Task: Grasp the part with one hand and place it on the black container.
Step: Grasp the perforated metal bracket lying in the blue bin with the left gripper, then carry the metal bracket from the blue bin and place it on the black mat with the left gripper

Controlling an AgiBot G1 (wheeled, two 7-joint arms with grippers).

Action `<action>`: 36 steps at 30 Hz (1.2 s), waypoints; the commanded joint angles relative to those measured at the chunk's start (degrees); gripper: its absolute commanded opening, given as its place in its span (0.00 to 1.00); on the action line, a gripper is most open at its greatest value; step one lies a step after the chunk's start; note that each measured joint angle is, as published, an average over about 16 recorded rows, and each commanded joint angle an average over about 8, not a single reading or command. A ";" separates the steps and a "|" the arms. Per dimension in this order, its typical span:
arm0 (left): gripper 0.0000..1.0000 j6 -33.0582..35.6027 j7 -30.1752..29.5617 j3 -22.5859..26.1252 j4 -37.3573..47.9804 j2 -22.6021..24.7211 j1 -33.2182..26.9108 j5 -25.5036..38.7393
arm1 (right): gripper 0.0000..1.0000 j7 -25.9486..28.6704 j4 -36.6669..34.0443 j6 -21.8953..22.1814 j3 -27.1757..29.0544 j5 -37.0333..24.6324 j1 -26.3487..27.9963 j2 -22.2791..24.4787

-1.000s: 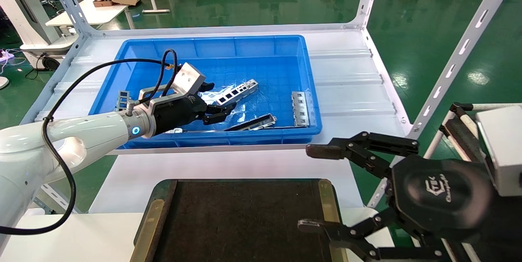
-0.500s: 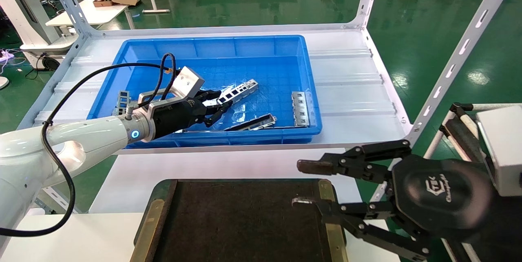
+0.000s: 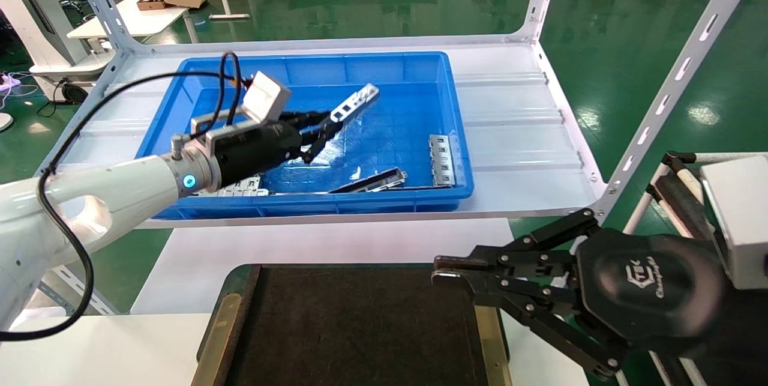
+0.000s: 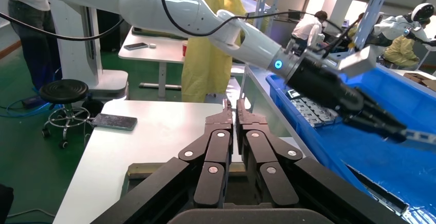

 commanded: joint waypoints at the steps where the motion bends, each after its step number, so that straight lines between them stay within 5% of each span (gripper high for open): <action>1: 0.00 0.86 -0.07 -0.51 -0.29 -0.27 -0.37 -0.74 | 0.00 0.00 0.00 0.00 0.00 0.00 0.00 0.00; 13: 0.00 21.37 -4.11 -2.49 -4.19 -6.70 -0.25 -4.17 | 0.00 -0.01 0.00 0.01 -0.02 0.01 0.00 0.01; 22: 0.00 35.61 -8.26 -2.93 -14.33 -11.24 8.53 -7.55 | 0.00 -0.02 0.00 0.01 -0.03 0.02 0.01 0.01; 36: 0.00 29.33 -21.46 -2.43 -50.66 -21.67 37.55 -16.24 | 0.00 -0.03 0.00 0.02 -0.05 0.04 0.01 0.02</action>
